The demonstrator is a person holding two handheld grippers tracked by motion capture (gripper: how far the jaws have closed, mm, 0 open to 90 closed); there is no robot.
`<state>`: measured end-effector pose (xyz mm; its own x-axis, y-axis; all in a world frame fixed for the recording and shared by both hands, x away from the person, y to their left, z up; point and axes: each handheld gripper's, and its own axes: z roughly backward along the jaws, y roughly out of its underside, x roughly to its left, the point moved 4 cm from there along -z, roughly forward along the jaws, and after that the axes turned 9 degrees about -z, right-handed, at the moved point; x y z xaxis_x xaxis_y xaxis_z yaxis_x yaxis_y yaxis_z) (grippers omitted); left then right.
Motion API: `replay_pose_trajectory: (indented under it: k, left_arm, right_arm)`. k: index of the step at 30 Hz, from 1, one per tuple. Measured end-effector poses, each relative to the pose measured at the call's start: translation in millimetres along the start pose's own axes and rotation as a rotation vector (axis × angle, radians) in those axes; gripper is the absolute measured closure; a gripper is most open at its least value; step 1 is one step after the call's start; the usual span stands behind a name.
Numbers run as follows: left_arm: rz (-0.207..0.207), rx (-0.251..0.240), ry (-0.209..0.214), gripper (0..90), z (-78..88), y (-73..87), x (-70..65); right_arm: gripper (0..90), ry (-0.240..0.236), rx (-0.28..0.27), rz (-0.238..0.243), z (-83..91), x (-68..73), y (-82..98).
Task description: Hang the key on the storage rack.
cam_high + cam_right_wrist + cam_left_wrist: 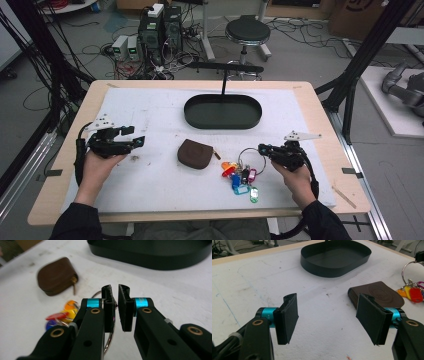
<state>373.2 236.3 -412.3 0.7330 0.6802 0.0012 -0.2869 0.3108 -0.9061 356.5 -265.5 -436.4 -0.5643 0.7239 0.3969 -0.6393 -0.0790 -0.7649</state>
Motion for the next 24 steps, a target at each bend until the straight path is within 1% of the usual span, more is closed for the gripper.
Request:
replay_pose_trajectory:
  k: [2, 3, 4, 5, 6, 7, 8, 9, 10, 11, 13, 14, 15, 16, 18, 19, 20, 21, 23, 24]
  left_arm:
    - [-0.001, 0.001, 0.000, 33.7, 0.0, 0.1, 0.1]
    - [-0.002, 0.003, -0.001, 33.7, -0.2, 0.2, 0.2]
    - [-0.003, 0.005, 0.003, 33.7, -1.6, 0.3, -0.1]
    - [-0.003, 0.005, 0.003, 33.7, -1.6, 0.3, -0.1]
    - [-0.005, 0.007, 0.005, 33.7, -2.9, 0.2, -0.7]
    - [-0.005, 0.007, 0.005, 33.7, -2.9, 0.2, -0.7]
    - [-0.006, 0.006, 0.004, 33.7, -3.5, 0.0, -0.8]
    - [-0.008, 0.007, 0.006, 33.7, -4.0, -0.2, -1.0]
    - [-0.008, 0.008, 0.004, 33.7, -4.5, -0.5, -1.4]
    - [-0.010, 0.008, 0.008, 33.7, -5.5, -1.2, -1.9]
    - [-0.013, 0.008, 0.009, 33.7, -5.9, -1.6, -2.5]
    - [-0.013, 0.008, 0.009, 33.7, -5.9, -1.6, -2.5]
    - [-0.013, 0.008, 0.010, 33.7, -6.1, -1.5, -2.7]
    - [-0.011, 0.012, 0.011, 33.7, -6.5, -1.2, -3.0]
    - [-0.010, 0.013, 0.011, 33.6, -6.6, -1.1, -3.0]
    - [-0.010, 0.012, 0.011, 33.6, -6.7, -0.9, -3.1]
    - [-0.012, 0.013, 0.012, 33.6, -6.5, -0.7, -3.1]
    - [-0.012, 0.014, 0.013, 33.6, -6.4, -0.6, -3.2]
    - [-0.006, 0.011, 0.012, 33.6, -6.3, -0.2, -3.7]
    - [-0.006, 0.011, 0.012, 33.6, -6.3, -0.2, -3.7]
  right_arm:
    - [90.0, -0.042, -0.024, 0.009, 2.6, 4.9, -2.1]
    - [90.0, -0.042, -0.016, 0.012, 2.9, 7.3, -2.2]
    - [90.0, -0.036, -0.004, 0.029, 1.4, 8.9, -1.3]
    - [90.0, -0.036, -0.004, 0.029, 1.4, 8.9, -1.3]
    - [85.8, -0.022, 0.021, 0.036, -1.8, 9.7, 2.2]
    - [83.8, -0.010, 0.028, 0.034, -2.7, 8.4, 2.9]
    - [83.8, -0.010, 0.028, 0.034, -2.7, 8.4, 2.9]
    - [82.3, 0.006, 0.033, 0.043, -3.1, 6.9, 3.1]
    - [79.4, 0.061, 0.042, 0.060, -4.4, 1.9, 3.6]
    - [77.4, 0.075, 0.058, 0.061, -6.6, -1.3, 4.7]
    - [76.5, 0.101, 0.102, 0.052, -11.5, -8.1, 8.6]
    - [76.5, 0.101, 0.102, 0.052, -11.5, -8.1, 8.6]
    - [74.7, 0.122, 0.137, 0.055, -16.9, -12.9, 12.1]
    - [73.9, 0.134, 0.153, 0.066, -19.7, -14.1, 13.3]
    - [71.3, 0.135, 0.172, 0.091, -25.6, -13.8, 14.2]
    - [70.9, 0.146, 0.182, 0.114, -28.7, -12.7, 15.0]
    - [70.9, 0.146, 0.182, 0.114, -28.7, -12.7, 15.0]
    - [71.6, 0.171, 0.224, 0.168, -35.6, -11.6, 18.3]
    - [74.8, 0.199, 0.225, 0.216, -37.1, -9.3, 18.4]
    - [77.6, 0.203, 0.224, 0.222, -37.1, -9.5, 18.3]
